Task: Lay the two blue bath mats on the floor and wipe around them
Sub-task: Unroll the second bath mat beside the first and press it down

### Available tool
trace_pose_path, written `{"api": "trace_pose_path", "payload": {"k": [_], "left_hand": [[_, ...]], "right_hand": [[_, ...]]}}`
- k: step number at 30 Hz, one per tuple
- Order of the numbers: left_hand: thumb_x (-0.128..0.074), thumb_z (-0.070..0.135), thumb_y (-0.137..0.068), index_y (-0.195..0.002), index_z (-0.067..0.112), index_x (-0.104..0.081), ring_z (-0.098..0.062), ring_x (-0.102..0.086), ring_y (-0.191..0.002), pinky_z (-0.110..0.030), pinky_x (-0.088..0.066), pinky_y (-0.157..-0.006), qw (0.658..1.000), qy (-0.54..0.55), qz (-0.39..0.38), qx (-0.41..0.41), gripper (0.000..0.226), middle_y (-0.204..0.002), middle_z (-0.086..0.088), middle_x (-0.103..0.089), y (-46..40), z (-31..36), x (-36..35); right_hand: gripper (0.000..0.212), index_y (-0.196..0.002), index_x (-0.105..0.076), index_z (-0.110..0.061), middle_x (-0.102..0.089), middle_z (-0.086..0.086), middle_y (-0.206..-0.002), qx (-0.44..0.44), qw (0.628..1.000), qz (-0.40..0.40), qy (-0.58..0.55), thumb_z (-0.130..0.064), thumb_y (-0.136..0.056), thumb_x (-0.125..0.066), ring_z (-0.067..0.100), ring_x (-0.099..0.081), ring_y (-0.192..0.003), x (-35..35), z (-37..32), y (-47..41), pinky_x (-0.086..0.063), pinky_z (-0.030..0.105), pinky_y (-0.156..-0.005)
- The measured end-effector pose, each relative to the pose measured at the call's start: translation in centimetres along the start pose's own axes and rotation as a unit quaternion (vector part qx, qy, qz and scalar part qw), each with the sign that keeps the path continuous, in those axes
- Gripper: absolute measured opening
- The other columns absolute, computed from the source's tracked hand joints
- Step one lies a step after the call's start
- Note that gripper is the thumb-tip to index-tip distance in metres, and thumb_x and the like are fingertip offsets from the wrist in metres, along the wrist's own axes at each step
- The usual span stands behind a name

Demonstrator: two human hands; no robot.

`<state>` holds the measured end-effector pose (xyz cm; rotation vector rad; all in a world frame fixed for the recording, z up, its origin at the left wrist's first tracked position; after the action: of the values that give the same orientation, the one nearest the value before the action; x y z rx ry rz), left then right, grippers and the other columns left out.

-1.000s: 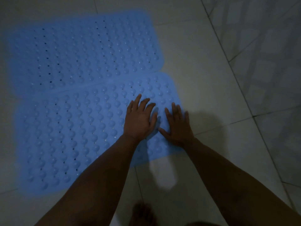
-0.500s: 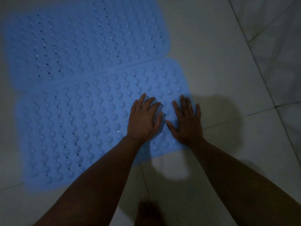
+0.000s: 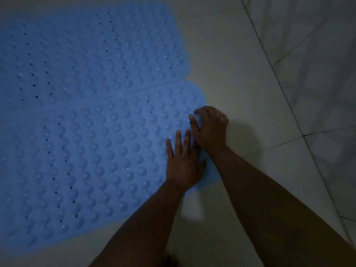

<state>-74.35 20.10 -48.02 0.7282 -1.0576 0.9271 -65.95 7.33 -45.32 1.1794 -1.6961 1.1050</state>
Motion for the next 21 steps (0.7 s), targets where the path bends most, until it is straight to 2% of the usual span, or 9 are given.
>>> {"api": "trace_pose_path", "payload": {"k": [3, 8, 11, 15, 17, 18, 19, 21], "left_hand": [[-0.034, 0.063, -0.102, -0.163, 0.017, -0.028, -0.043, -0.005, -0.158, -0.071, -0.008, -0.121, 0.999, -0.021, 0.027, -0.004, 0.077, -0.172, -0.015, -0.015, -0.1, 0.7, -1.3], [-0.029, 0.064, -0.102, -0.165, 0.014, -0.018, -0.043, 0.005, -0.158, -0.072, -0.005, -0.120, 1.000, -0.021, -0.002, 0.004, 0.080, -0.173, -0.015, -0.008, -0.3, 0.9, -1.5], [-0.030, 0.061, -0.103, -0.164, 0.013, -0.020, -0.042, 0.005, -0.158, -0.072, -0.005, -0.121, 1.000, 0.004, -0.007, 0.009, 0.079, -0.173, -0.015, -0.007, 0.5, 1.1, -1.6], [-0.028, 0.062, -0.101, -0.163, 0.016, -0.026, -0.040, 0.003, -0.159, -0.068, 0.002, -0.123, 0.998, 0.047, -0.036, 0.005, 0.078, -0.173, -0.013, -0.009, -0.4, 0.5, -0.9], [-0.026, 0.055, -0.098, -0.158, 0.014, -0.040, -0.041, -0.009, -0.158, -0.067, -0.001, -0.123, 0.988, 0.140, -0.057, 0.013, 0.074, -0.170, -0.013, -0.023, -1.0, -0.2, 0.4], [-0.026, 0.049, -0.095, -0.153, 0.012, -0.048, -0.040, -0.019, -0.157, -0.065, -0.008, -0.124, 0.976, 0.209, -0.053, 0.036, 0.072, -0.165, -0.014, -0.035, -0.9, -0.8, 1.4], [-0.028, 0.043, -0.094, -0.146, 0.011, -0.055, -0.037, -0.032, -0.152, -0.060, -0.020, -0.124, 0.961, 0.267, -0.034, 0.065, 0.067, -0.157, -0.015, -0.047, -0.5, -1.7, 2.5], [-0.036, 0.032, -0.095, -0.131, 0.009, -0.066, -0.031, -0.049, -0.136, -0.046, -0.038, -0.116, 0.949, 0.291, 0.069, 0.100, 0.052, -0.134, -0.014, -0.066, 1.0, -4.1, 5.0]], "right_hand": [[0.030, -0.105, -0.071, -0.027, -0.068, -0.001, -0.114, 0.008, 1.000, 0.001, -0.029, -0.050, -0.097, -0.054, 0.026, -0.064, -0.112, -0.5, -0.5, -1.0, -0.047, 0.052, -0.098], [0.030, -0.105, -0.071, -0.023, -0.068, 0.001, -0.114, 0.038, 0.998, -0.013, -0.049, -0.046, -0.099, -0.052, 0.026, -0.064, -0.113, -0.5, 0.4, -1.0, -0.049, 0.050, -0.098], [0.027, -0.105, -0.070, -0.022, -0.068, 0.003, -0.114, 0.020, 0.998, 0.003, -0.061, -0.042, -0.099, -0.053, 0.027, -0.064, -0.113, -0.4, 1.3, 0.0, -0.050, 0.050, -0.097], [0.031, -0.104, -0.071, -0.020, -0.068, 0.005, -0.113, 0.000, 0.998, 0.000, -0.060, -0.043, -0.098, -0.051, 0.029, -0.063, -0.109, 1.2, 1.2, 0.5, -0.051, 0.046, -0.094], [0.031, -0.104, -0.071, -0.020, -0.068, 0.005, -0.111, -0.002, 0.998, 0.000, -0.057, -0.043, -0.099, -0.050, 0.030, -0.063, -0.106, 2.4, 0.8, 0.8, -0.050, 0.044, -0.091], [0.030, -0.104, -0.070, -0.020, -0.068, 0.005, -0.110, 0.004, 0.998, -0.003, -0.061, -0.042, -0.099, -0.050, 0.030, -0.064, -0.105, 2.7, 0.4, 1.1, -0.051, 0.044, -0.090], [0.029, -0.106, -0.070, -0.020, -0.069, 0.006, -0.110, 0.014, 0.997, -0.010, -0.069, -0.040, -0.099, -0.051, 0.031, -0.064, -0.105, 2.6, 0.0, 1.7, -0.052, 0.045, -0.090], [0.031, -0.114, -0.069, -0.019, -0.068, 0.008, -0.117, 0.051, 0.995, -0.041, -0.074, -0.038, -0.098, -0.050, 0.033, -0.065, -0.111, 1.6, -1.6, 3.4, -0.052, 0.051, -0.093]]}}
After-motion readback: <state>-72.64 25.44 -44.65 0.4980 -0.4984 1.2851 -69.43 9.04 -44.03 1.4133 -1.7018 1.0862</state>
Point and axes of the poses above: each hand's wrist, its own y-axis away from the middle knuckle, its own x-axis out of the back of the hand, z = x × y, the point moved 3 cm from there along -y, towards the middle knuckle
